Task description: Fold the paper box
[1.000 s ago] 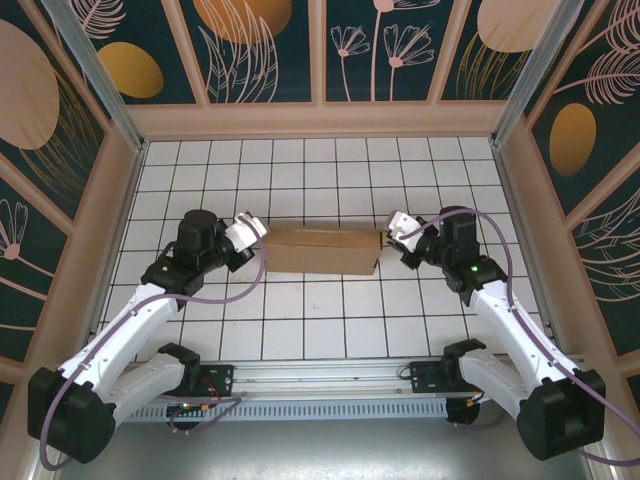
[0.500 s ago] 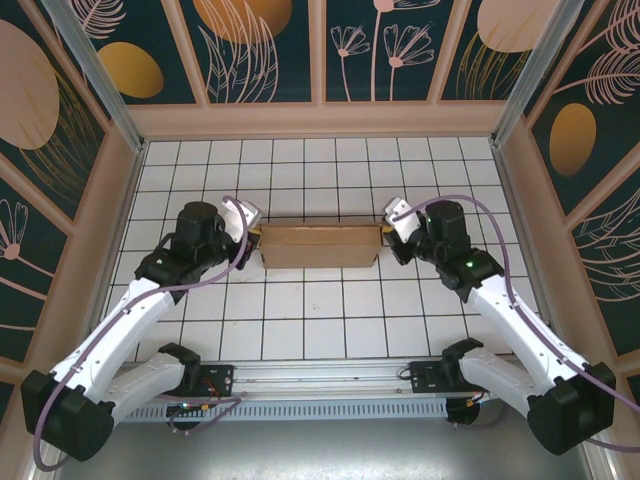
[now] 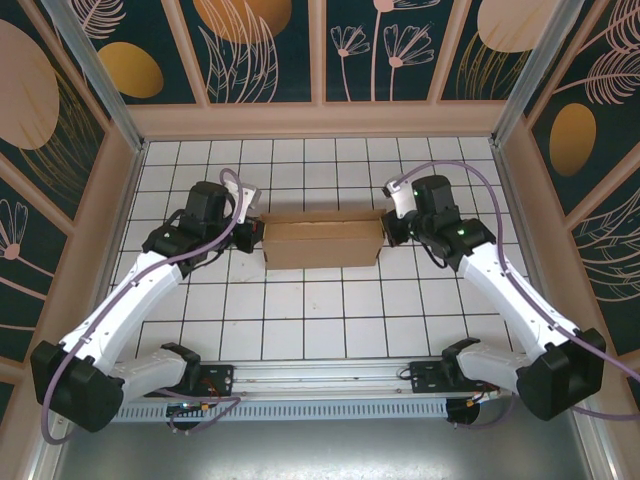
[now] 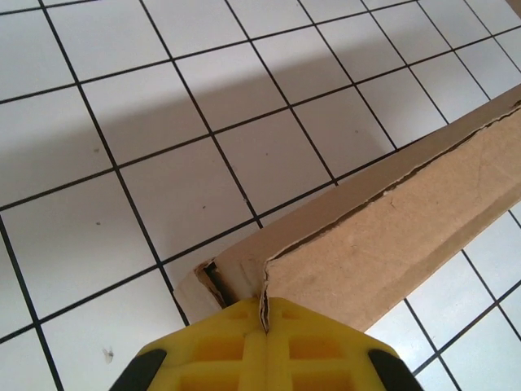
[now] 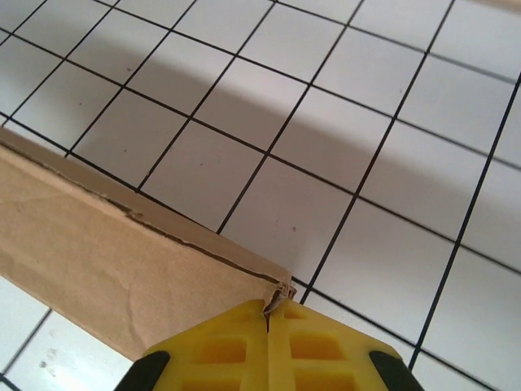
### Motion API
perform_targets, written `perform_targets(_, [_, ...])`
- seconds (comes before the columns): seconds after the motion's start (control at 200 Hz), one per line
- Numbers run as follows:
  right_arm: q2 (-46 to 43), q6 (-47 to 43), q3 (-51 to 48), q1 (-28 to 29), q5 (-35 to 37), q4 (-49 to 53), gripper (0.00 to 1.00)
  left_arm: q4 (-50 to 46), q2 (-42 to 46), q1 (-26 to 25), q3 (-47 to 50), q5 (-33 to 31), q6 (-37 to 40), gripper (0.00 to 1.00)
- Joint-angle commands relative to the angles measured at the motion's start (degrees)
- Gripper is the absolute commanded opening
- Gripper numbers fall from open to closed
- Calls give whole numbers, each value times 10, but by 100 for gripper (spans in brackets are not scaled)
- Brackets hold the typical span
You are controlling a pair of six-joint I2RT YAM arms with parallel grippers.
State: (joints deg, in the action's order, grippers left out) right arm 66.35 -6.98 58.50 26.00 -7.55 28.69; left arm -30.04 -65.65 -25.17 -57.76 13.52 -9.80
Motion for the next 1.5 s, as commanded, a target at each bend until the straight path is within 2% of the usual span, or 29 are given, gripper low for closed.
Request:
perform_targets(0.0, [28,69,50,18,-26,19,0,-5,-5,-14,-26,26,-22,0])
perform_targets(0.215, [81,104,84,19,-24,65,0,-12,-24,-15,-29,8,-23,0])
perform_targets(0.435, [63,111,48,26,-3,40,0,-12,-29,-15,-24,0,-27,0])
perform_targets(0.911, [48,218,-1,30,17,6,0,-15,-32,-15,-26,-19,-31,0])
perform_targets(1.496, [-18,209,-101,64,68,-39,0,-23,-25,-16,-24,-33,-29,0])
